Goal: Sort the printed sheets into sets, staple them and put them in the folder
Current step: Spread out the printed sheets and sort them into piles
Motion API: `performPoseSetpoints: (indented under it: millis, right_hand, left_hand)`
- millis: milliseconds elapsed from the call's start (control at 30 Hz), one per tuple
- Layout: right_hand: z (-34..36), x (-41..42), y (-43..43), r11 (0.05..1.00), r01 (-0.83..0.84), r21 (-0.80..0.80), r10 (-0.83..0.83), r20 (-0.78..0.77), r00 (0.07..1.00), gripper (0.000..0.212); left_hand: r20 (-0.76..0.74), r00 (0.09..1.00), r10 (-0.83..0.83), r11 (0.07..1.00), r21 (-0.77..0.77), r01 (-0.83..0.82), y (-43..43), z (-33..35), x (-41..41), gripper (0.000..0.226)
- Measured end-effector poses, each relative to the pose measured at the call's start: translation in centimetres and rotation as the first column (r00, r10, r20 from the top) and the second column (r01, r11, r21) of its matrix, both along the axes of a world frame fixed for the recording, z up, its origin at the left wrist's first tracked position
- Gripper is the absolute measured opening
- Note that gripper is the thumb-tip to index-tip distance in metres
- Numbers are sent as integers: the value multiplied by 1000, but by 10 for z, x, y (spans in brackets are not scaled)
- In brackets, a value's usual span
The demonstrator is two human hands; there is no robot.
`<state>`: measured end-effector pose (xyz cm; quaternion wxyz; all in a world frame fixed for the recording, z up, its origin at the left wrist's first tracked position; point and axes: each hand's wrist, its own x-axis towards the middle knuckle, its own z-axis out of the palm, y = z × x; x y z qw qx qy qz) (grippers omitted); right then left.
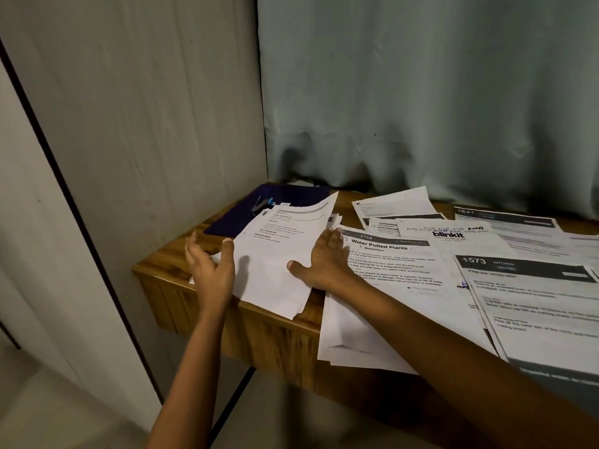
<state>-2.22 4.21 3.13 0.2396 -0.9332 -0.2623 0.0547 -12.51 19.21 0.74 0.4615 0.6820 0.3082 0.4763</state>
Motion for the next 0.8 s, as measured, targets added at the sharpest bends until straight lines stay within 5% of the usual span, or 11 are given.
performPoseSetpoints:
  millis: [133, 233, 367, 533, 800]
  right_hand:
    - [0, 6, -10, 989, -13, -145, 20, 54, 998, 105]
    - [-1, 10, -11, 976, -85, -202, 98, 53, 994, 89]
    - [-7, 13, -9, 955, -163, -246, 190, 92, 977, 75]
    - [-8, 13, -9, 937, -214, -275, 248, 95, 964, 70]
    - [-5, 22, -5, 921, -288, -264, 318, 75, 945, 59]
  left_hand:
    - [-55, 998, 27, 998, 61, -24, 12, -1, 3, 69]
    - [-185, 978, 100, 959, 278, -45, 9, -3, 0, 77]
    - [-400, 916, -18, 825, 511, 240, -12, -3, -2, 78]
    - [-755, 655, -6, 703, 462, 540, -20, -15, 3, 95]
    - [-865, 493, 90, 736, 391, 552, -28, -18, -2, 88]
